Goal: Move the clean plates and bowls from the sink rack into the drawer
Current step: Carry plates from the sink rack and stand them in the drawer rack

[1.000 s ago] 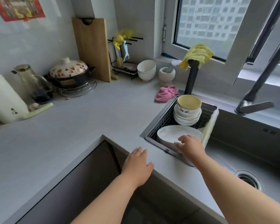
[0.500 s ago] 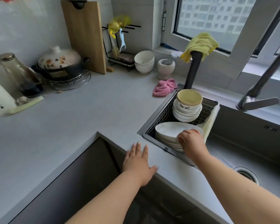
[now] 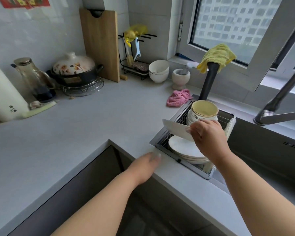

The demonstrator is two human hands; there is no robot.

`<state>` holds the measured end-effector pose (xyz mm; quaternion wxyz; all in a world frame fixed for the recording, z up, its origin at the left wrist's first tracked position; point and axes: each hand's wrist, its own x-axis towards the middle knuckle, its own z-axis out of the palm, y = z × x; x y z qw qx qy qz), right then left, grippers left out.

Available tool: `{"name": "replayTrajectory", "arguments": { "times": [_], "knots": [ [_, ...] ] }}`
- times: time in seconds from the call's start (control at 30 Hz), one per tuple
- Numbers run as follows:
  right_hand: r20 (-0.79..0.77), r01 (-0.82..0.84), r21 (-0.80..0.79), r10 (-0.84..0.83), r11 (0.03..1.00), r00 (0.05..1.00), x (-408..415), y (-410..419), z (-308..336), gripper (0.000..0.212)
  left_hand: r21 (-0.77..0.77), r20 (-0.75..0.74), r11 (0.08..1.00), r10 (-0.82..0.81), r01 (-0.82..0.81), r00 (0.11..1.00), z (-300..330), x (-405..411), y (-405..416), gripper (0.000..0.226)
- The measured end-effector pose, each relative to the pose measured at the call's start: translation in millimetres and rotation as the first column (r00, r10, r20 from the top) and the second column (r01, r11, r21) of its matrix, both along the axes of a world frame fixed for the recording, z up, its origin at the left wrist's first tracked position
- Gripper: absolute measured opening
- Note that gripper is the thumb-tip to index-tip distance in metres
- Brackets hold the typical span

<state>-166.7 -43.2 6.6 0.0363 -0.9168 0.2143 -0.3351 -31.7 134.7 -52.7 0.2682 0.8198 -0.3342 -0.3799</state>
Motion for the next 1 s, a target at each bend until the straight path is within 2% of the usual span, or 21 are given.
{"name": "replayTrajectory", "arguments": {
  "times": [0.07, 0.1, 0.13, 0.2, 0.23, 0.27, 0.3, 0.4, 0.47, 0.57, 0.6, 0.67, 0.73, 0.8, 0.87, 0.9, 0.93, 0.97, 1.0],
  "knots": [
    [0.039, -0.089, -0.017, 0.089, 0.996, 0.995, 5, 16, 17, 0.009, -0.125, -0.225, 0.945, 0.269, -0.302, 0.936, 16, 9, 8, 0.068],
    [0.049, -0.136, -0.023, 0.137, 0.990, 0.989, 8, 27, 23, 0.012, -0.147, -0.368, 0.873, 0.388, -0.465, 0.845, 23, 14, 14, 0.068],
    [0.057, -0.183, -0.030, 0.184, 0.983, 0.981, 12, 38, 28, 0.019, -0.139, -0.532, 0.777, 0.464, -0.614, 0.708, 28, 20, 21, 0.067],
    [0.070, -0.287, -0.052, 0.290, 0.957, 0.955, 20, 65, 34, 0.027, -0.044, -0.814, 0.602, 0.442, -0.797, 0.378, 42, 32, 38, 0.069],
    [0.069, -0.342, -0.064, 0.346, 0.938, 0.936, 24, 80, 35, 0.026, 0.007, -0.898, 0.566, 0.367, -0.824, 0.244, 50, 37, 49, 0.071],
    [0.064, -0.397, -0.071, 0.401, 0.915, 0.914, 29, 94, 34, 0.025, 0.033, -0.941, 0.556, 0.297, -0.831, 0.161, 58, 40, 63, 0.070],
    [0.056, -0.451, -0.071, 0.455, 0.889, 0.889, 34, 107, 33, 0.023, 0.033, -0.960, 0.546, 0.250, -0.837, 0.125, 63, 41, 77, 0.065],
    [0.005, -0.610, -0.031, 0.610, 0.792, 0.792, 49, 145, 27, 0.015, 0.006, -0.936, 0.479, 0.312, -0.878, 0.164, 68, 43, 121, 0.038],
    [-0.019, -0.696, 0.022, 0.697, 0.717, 0.717, 59, 168, 23, 0.013, 0.002, -0.920, 0.376, 0.364, -0.927, 0.146, 62, 37, 155, 0.046],
    [0.062, -0.740, 0.226, 0.749, 0.633, 0.660, 70, 206, 23, 0.040, -0.025, -0.907, 0.214, 0.407, -0.977, 0.112, 57, 18, 208, 0.041],
    [0.117, -0.730, 0.278, 0.732, 0.624, 0.671, 75, 219, 25, 0.044, -0.032, -0.904, 0.158, 0.418, -0.987, 0.096, 59, 10, 225, 0.036],
    [0.191, -0.672, 0.359, 0.654, 0.648, 0.732, 85, 249, 25, 0.038, -0.044, -0.905, 0.038, 0.421, -0.998, 0.056, 61, -4, 264, 0.030],
    [0.164, -0.568, 0.489, 0.569, 0.662, 0.805, 94, 281, 21, 0.029, -0.061, -0.905, -0.048, 0.424, -0.997, 0.034, 58, -16, 306, 0.031],
    [0.079, -0.446, 0.645, 0.527, 0.620, 0.846, 97, 315, 16, 0.037, -0.079, -0.895, -0.123, 0.446, -0.989, 0.016, 53, -31, 347, 0.032],
    [-0.008, -0.295, 0.834, 0.545, 0.466, 0.838, 95, 349, 12, 0.044, -0.094, -0.889, -0.176, 0.458, -0.980, 0.003, 47, -48, 383, 0.031],
    [-0.025, -0.198, 0.926, 0.575, 0.322, 0.818, 92, 367, 11, 0.041, -0.093, -0.889, -0.199, 0.458, -0.976, -0.009, 46, -57, 398, 0.031],
    [-0.004, -0.098, 0.986, 0.602, 0.136, 0.798, 89, 384, 11, 0.034, -0.091, -0.889, -0.222, 0.457, -0.971, -0.021, 44, -65, 413, 0.033],
    [0.028, 0.002, 0.999, 0.614, -0.047, 0.789, 84, 402, 12, 0.025, -0.089, -0.886, -0.242, 0.461, -0.966, -0.034, 41, -73, 429, 0.034],
    [0.051, 0.082, 0.979, 0.614, -0.186, 0.787, 79, 419, 14, 0.021, -0.088, -0.882, -0.258, 0.470, -0.962, -0.045, 39, -81, 444, 0.036]
  ]
}}
